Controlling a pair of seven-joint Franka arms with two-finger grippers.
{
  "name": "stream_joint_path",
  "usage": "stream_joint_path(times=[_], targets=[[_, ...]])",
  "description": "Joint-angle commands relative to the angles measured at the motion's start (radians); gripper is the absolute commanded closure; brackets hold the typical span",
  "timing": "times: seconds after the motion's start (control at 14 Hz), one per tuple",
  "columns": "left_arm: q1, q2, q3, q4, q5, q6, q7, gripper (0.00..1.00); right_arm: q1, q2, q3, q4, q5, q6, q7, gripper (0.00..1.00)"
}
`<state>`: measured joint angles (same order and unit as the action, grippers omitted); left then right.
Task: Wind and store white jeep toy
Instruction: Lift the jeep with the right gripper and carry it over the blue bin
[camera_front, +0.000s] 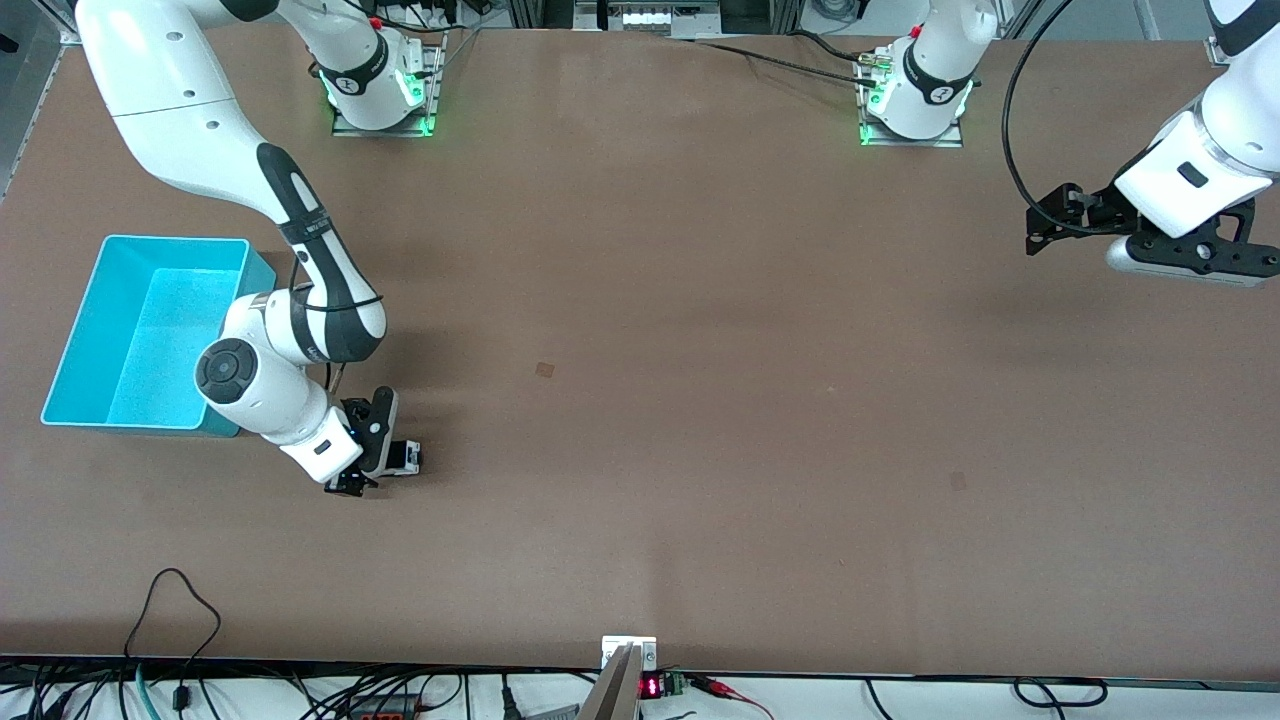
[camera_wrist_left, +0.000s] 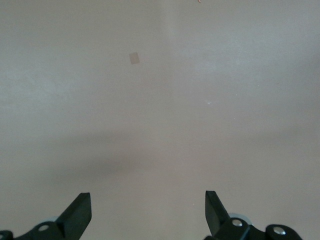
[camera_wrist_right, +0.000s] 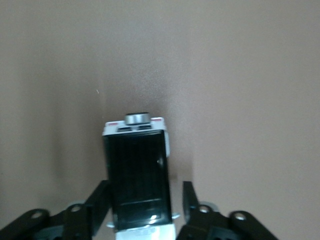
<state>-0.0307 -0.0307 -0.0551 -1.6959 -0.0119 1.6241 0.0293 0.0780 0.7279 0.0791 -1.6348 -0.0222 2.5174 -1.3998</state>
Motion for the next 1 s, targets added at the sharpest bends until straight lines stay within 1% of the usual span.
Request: stream_joint_path(times=[0.0,0.14,0.36,0.5,0.71,0.79,0.93], targets=[[0.005,0.011,0.0,0.024,0.016,-0.01,0.024,0.0,-0.001,0.011,0.004,0.013,0.004,0.023,-0.015,1.0],[0.003,0.011,-0.003,0.024,0.021,-0.012,0.017,0.0,-0.001,0.002,0.004,0.018,0.004,0.02,-0.004,1.0],[0.003,0.011,-0.002,0.024,0.02,-0.012,0.023,0.0,-0.009,-0.071,-0.002,0.023,0.021,-0.005,0.092,1.0],[0.003,0.011,-0.002,0.024,0.02,-0.012,0.021,0.0,-0.018,-0.126,-0.012,0.023,0.018,-0.061,0.203,1.0],[0.003,0.011,-0.002,0.024,0.02,-0.012,0.023,0.0,-0.021,-0.192,-0.054,0.016,0.013,-0.158,0.404,1.0],[0.002,0.011,-0.003,0.025,0.02,-0.012,0.02,0.0,-0.02,-0.22,-0.068,0.016,0.005,-0.207,0.495,1.0],[-0.005,0.011,-0.003,0.039,0.015,-0.013,0.014,0.0,-0.02,-0.261,-0.091,0.013,0.004,-0.303,0.612,1.0]])
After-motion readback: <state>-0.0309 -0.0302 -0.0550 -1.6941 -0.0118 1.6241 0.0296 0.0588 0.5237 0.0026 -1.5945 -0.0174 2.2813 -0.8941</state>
